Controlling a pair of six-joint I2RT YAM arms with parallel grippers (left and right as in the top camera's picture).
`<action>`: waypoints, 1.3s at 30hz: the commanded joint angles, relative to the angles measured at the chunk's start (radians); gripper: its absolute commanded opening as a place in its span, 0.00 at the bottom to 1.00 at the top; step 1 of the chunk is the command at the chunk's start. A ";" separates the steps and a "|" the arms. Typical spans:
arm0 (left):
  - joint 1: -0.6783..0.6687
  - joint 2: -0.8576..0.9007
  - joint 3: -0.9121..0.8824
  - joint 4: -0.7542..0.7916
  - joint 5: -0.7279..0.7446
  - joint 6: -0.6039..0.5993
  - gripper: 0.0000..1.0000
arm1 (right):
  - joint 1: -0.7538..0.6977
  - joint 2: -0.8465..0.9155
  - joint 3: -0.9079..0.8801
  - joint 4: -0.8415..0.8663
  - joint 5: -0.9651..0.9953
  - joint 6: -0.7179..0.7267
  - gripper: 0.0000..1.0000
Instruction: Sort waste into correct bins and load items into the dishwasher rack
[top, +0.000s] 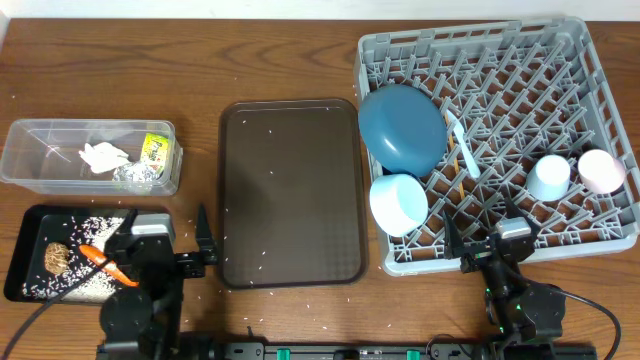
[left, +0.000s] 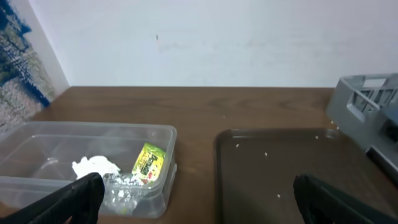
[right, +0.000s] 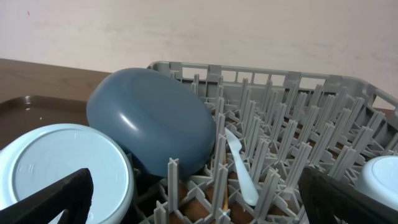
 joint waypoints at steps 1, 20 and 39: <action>-0.005 -0.069 -0.082 0.051 -0.008 0.027 0.98 | -0.014 -0.006 -0.004 -0.001 0.006 -0.007 0.99; -0.008 -0.118 -0.378 0.222 0.018 0.026 0.98 | -0.014 -0.006 -0.004 -0.001 0.006 -0.007 0.99; -0.008 -0.116 -0.401 0.266 0.018 0.026 0.98 | -0.014 -0.006 -0.004 -0.001 0.006 -0.007 0.99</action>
